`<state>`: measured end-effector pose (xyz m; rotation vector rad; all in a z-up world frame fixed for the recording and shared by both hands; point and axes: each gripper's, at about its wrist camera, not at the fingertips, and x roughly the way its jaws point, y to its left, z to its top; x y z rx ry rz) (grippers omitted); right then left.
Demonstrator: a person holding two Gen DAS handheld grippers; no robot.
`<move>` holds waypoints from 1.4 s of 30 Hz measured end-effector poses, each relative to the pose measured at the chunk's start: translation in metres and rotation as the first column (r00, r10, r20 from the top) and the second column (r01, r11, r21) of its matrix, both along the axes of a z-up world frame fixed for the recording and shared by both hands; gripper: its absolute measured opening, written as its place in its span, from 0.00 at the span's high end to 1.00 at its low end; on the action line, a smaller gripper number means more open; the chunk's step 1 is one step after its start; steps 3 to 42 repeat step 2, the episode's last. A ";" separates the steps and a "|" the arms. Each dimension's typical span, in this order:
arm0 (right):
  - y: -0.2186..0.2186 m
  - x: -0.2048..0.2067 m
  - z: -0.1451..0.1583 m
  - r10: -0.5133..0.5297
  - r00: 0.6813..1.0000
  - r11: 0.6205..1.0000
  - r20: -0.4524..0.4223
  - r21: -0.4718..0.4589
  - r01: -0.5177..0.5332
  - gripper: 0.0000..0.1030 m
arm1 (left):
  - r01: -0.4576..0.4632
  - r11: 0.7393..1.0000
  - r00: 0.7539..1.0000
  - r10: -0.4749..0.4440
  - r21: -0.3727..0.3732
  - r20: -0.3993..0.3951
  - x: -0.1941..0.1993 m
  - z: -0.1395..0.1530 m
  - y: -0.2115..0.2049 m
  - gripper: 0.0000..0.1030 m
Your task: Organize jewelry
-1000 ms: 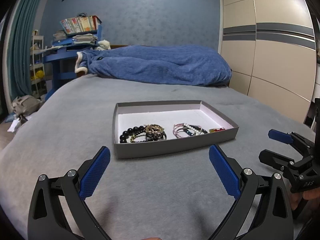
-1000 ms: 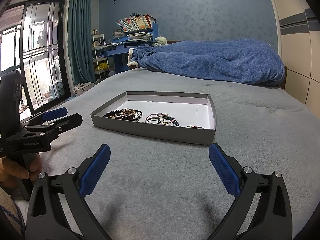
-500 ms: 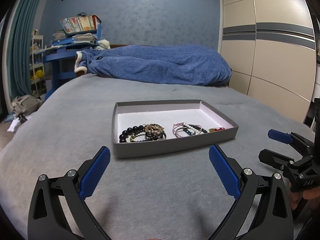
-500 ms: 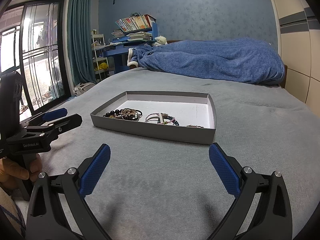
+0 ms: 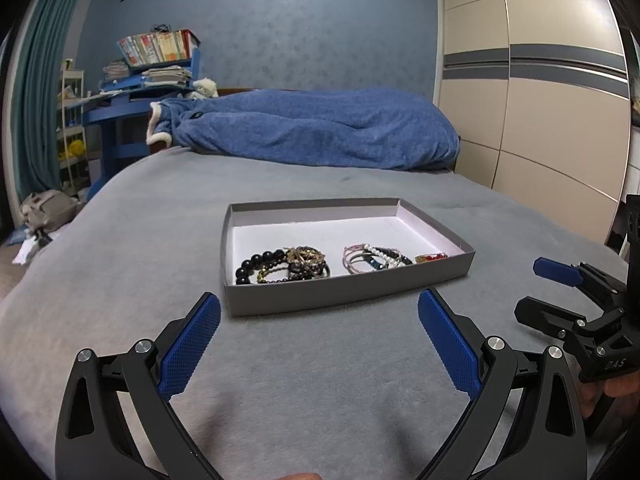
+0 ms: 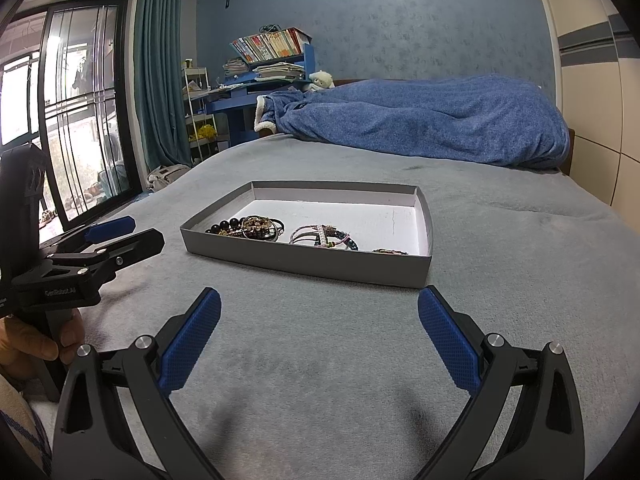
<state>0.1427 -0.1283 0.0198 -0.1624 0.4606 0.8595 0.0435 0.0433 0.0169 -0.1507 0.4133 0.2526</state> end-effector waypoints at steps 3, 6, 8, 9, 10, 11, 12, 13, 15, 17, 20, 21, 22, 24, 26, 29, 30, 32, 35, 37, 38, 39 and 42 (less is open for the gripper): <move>0.000 0.000 0.000 0.000 1.000 1.000 0.000 0.000 0.000 0.05 | 0.000 1.000 1.000 0.000 -0.001 0.001 0.000 0.000 0.000 0.05; 0.000 0.000 0.000 0.000 1.000 1.000 0.000 0.000 0.000 0.05 | 0.000 1.000 1.000 0.000 -0.001 0.001 0.000 0.000 0.000 0.05; 0.000 0.000 0.000 0.000 1.000 1.000 0.000 0.000 0.000 0.05 | 0.000 1.000 1.000 0.000 -0.001 0.001 0.000 0.000 0.000 0.05; 0.000 0.000 0.000 0.000 1.000 1.000 0.000 0.000 0.000 0.05 | 0.000 1.000 1.000 0.000 -0.001 0.001 0.000 0.000 0.000 0.05; 0.000 0.000 0.000 0.000 1.000 1.000 0.000 0.000 0.000 0.05 | 0.000 1.000 1.000 0.000 -0.001 0.001 0.000 0.000 0.000 0.05; 0.000 0.000 0.000 0.000 1.000 1.000 0.000 0.000 0.000 0.05 | 0.000 1.000 1.000 0.000 -0.001 0.001 0.000 0.000 0.000 0.05; 0.000 0.000 0.000 0.000 1.000 1.000 0.000 0.000 0.000 0.05 | 0.000 1.000 1.000 0.000 -0.001 0.001 0.000 0.000 0.000 0.05; 0.000 0.000 0.000 0.000 1.000 1.000 0.000 0.000 0.000 0.05 | 0.000 1.000 1.000 0.000 -0.001 0.001 0.000 0.000 0.000 0.05; 0.000 0.000 0.000 0.000 1.000 1.000 0.000 0.000 0.000 0.05 | 0.000 1.000 1.000 0.000 -0.001 0.001 0.000 0.000 0.000 0.05; 0.000 0.000 0.000 0.000 1.000 1.000 0.000 0.000 0.000 0.05 | 0.000 1.000 1.000 0.000 -0.001 0.001 0.000 0.000 0.000 0.05; 0.000 0.000 0.000 0.000 1.000 1.000 0.000 0.000 0.000 0.05 | 0.000 1.000 1.000 0.000 -0.001 0.001 0.000 0.000 0.000 0.05; 0.000 0.000 0.000 0.000 1.000 1.000 0.000 0.000 0.000 0.05 | 0.000 1.000 1.000 0.000 -0.001 0.001 0.000 0.000 0.000 0.05; 0.000 0.000 0.000 0.000 1.000 1.000 0.000 0.000 0.000 0.05 | 0.000 1.000 1.000 0.000 -0.001 0.001 0.000 0.000 0.000 0.05; 0.000 0.000 0.000 0.000 1.000 1.000 0.000 0.000 0.000 0.05 | 0.000 1.000 1.000 0.000 -0.001 0.001 0.000 0.000 0.000 0.05; 0.000 0.000 0.000 0.000 1.000 1.000 0.000 0.000 0.000 0.05 | 0.000 1.000 1.000 0.000 -0.001 0.001 0.000 0.000 0.000 0.05; 0.000 0.000 0.000 0.000 1.000 1.000 0.000 0.000 0.000 0.05 | 0.000 1.000 1.000 0.000 -0.001 0.001 0.000 0.000 0.000 0.05; 0.000 0.000 0.000 0.000 1.000 1.000 0.000 0.000 0.000 0.05 | 0.000 1.000 1.000 0.000 -0.001 0.001 0.000 0.000 0.000 0.05; 0.000 0.000 0.000 0.000 1.000 1.000 0.000 0.000 0.000 0.05 | 0.000 1.000 1.000 0.000 -0.001 0.001 0.000 0.000 0.000 0.05; 0.000 0.000 0.000 0.000 1.000 1.000 0.000 0.000 0.000 0.05 | 0.000 1.000 1.000 0.000 -0.001 0.001 0.000 0.000 0.000 0.05; 0.000 0.000 0.000 0.000 1.000 1.000 0.000 0.000 0.000 0.05 | 0.000 1.000 1.000 0.000 -0.001 0.001 0.000 0.000 0.000 0.05; 0.000 0.000 0.000 0.000 1.000 1.000 0.000 0.000 0.000 0.05 | 0.000 1.000 1.000 0.000 -0.001 0.001 0.000 0.000 0.000 0.05; 0.000 0.000 0.000 0.000 1.000 1.000 0.000 0.000 0.000 0.05 | 0.000 1.000 1.000 0.000 -0.001 0.001 0.000 0.000 0.000 0.05; 0.000 0.000 0.000 0.000 1.000 1.000 0.000 0.000 0.000 0.05 | 0.000 1.000 1.000 0.000 -0.001 0.001 0.000 0.000 0.000 0.05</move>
